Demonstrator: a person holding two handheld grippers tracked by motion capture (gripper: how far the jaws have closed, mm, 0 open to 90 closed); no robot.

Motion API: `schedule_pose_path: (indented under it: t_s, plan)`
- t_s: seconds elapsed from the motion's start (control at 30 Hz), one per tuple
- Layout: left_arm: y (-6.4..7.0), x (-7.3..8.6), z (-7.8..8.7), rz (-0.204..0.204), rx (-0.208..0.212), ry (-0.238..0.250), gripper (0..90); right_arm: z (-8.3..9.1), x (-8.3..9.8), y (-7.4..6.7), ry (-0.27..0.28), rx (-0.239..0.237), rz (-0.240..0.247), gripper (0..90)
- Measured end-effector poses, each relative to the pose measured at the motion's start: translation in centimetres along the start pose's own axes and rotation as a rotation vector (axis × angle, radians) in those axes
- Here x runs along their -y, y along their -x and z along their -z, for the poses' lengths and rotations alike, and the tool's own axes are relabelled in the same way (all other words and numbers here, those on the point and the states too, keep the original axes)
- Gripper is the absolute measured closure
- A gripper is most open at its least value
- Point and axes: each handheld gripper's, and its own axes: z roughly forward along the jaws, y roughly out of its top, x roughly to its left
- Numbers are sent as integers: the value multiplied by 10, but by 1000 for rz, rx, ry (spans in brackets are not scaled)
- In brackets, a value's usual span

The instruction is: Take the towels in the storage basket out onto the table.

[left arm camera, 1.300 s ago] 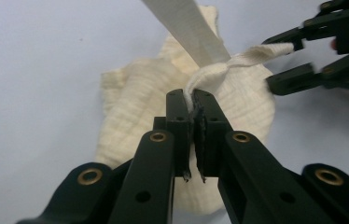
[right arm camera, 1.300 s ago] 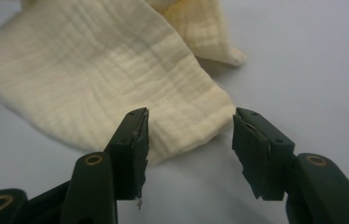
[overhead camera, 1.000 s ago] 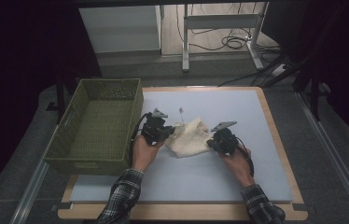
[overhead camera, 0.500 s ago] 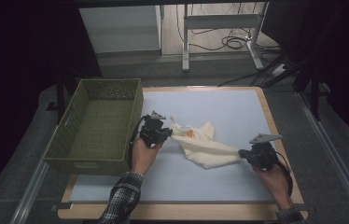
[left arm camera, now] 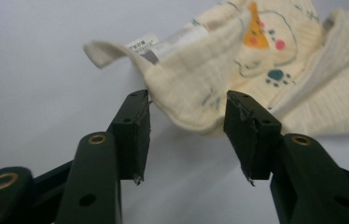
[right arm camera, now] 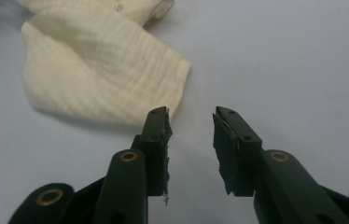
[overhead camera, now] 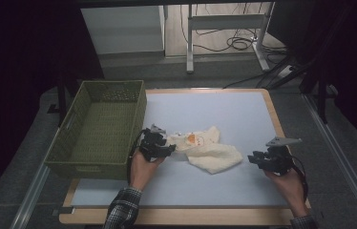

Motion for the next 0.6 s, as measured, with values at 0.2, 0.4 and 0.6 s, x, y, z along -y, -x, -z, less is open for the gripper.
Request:
schedule_pose_path:
  t_s: [0.2,0.4,0.6]
  plan:
    - [-9,-13,-10,26,-18,29,448,-28,-27,5,-4,-1,-6,599]
    - [-16,-13,-31,43,-44,-9,441,-68,-39,-2,-77,0,59,576]
    - [-16,-4,-45,11,-11,-74,803,-76,-36,-16,-106,-4,96,857]
